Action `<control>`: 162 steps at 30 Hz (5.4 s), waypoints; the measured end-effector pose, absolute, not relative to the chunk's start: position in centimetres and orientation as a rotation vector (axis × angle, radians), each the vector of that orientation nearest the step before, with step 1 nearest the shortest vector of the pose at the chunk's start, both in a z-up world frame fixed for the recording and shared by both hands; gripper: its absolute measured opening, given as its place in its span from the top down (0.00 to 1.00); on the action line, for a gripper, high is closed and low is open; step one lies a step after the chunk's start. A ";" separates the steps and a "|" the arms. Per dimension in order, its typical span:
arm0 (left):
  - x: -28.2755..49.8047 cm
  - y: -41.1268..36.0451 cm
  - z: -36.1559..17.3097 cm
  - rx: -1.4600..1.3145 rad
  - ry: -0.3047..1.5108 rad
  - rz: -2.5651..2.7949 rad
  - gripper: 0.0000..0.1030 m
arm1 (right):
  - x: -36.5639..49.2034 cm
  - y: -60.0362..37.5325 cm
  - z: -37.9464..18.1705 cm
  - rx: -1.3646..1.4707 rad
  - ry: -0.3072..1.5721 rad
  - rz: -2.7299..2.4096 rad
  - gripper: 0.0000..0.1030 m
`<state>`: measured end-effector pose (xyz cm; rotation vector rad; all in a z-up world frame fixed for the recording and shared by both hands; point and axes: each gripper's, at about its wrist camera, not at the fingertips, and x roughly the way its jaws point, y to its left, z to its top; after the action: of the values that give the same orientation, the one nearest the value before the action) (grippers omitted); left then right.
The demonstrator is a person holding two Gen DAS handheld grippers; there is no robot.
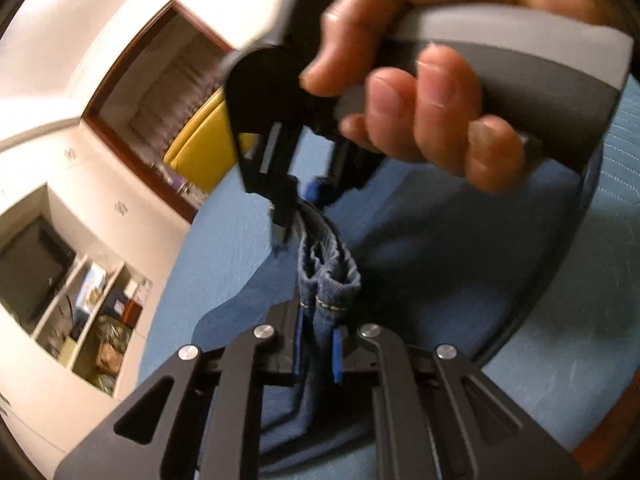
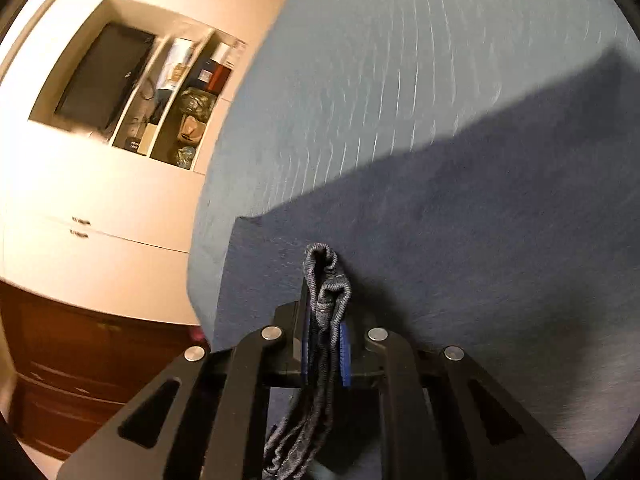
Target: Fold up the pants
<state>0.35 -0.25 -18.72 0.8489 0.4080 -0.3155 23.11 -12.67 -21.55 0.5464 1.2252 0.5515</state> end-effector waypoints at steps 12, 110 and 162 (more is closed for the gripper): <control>0.3 -6.3 -23.1 0.958 0.445 -0.397 0.90 | 21.8 -21.1 -25.7 0.599 1.233 0.486 0.87; 5.3 20.9 -21.0 -0.003 0.735 0.106 0.20 | 12.4 -14.8 -23.6 -0.120 1.073 0.150 0.65; 25.5 12.1 -19.5 0.163 0.997 -0.337 0.78 | 11.6 -15.9 -23.9 -0.112 1.035 0.131 0.63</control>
<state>25.51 12.06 -19.53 0.1630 0.9973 -0.3372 11.63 -15.92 -23.93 -0.1116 1.0348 0.1308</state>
